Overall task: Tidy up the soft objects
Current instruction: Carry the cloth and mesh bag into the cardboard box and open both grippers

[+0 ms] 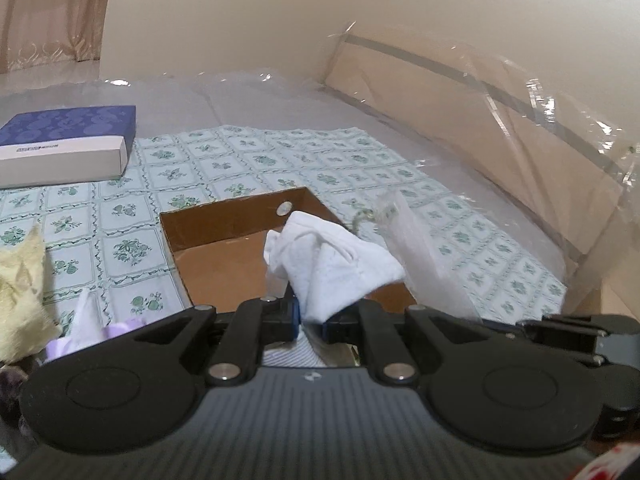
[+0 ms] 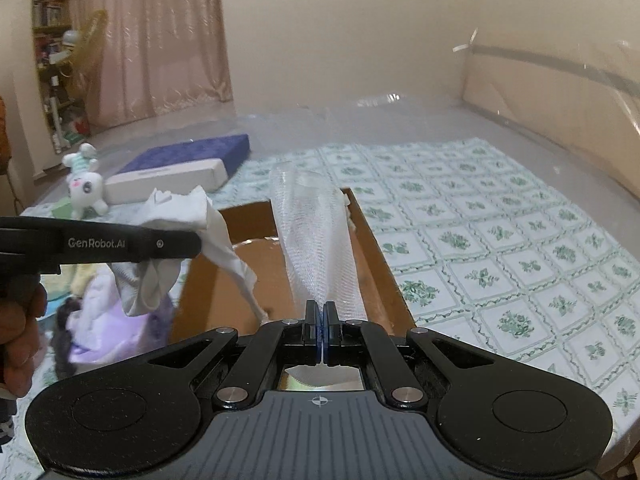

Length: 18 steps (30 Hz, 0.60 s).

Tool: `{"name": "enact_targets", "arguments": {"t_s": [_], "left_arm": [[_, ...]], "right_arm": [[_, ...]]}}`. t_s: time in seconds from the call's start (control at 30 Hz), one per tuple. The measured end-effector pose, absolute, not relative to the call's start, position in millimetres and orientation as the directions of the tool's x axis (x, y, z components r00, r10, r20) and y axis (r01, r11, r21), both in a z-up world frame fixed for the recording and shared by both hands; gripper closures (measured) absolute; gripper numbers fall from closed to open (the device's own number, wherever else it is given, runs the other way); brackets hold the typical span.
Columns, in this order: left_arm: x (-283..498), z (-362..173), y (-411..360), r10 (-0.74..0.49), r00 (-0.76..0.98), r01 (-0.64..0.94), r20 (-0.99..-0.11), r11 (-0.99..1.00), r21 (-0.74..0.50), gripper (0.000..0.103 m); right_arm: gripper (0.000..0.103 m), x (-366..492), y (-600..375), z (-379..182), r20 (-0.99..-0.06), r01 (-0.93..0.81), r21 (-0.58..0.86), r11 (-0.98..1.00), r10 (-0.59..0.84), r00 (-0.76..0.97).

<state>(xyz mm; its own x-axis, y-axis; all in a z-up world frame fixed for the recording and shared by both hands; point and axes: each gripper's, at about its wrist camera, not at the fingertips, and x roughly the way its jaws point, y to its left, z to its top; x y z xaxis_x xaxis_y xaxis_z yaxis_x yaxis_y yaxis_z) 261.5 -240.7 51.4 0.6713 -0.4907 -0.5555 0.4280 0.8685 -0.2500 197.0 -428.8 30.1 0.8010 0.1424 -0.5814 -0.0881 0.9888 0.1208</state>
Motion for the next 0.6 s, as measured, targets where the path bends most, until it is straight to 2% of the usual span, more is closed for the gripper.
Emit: {"name": "enact_targets", "arguments": {"t_s": [0.23,0.4,0.5,0.57,0.6], "left_arm": [[298.7,17.8,-262.5,-0.448,0.661,0.409,-0.602,0.888,-0.211,0.094],[311.1,-1.4,-269.1,-0.427,0.646,0.411,-0.633,0.893,-0.182,0.093],[315.7,-8.3,-272.1,-0.410,0.630,0.418,-0.659,0.895,-0.158,0.080],[316.7,-10.4,-272.6,-0.415,0.616,0.432,-0.670,0.889,-0.153,0.061],[316.6,-10.4,-271.1,-0.420,0.614,0.436,-0.668,0.886,-0.155,0.059]], "right_arm": [[0.102,227.0,-429.5,4.7,-0.630,-0.083,0.133,0.988,0.148,0.763],[0.102,248.1,-430.9,-11.7,-0.660,-0.086,0.191,0.978,0.192,0.726],[0.102,256.4,-429.2,-17.9,-0.673,-0.090,0.202,0.975,0.205,0.711],[0.102,259.7,-427.8,-20.5,-0.678,-0.086,0.202,0.975,0.203,0.706],[0.102,261.2,-428.3,-21.3,-0.679,-0.084,0.207,0.975,0.205,0.705]]}}
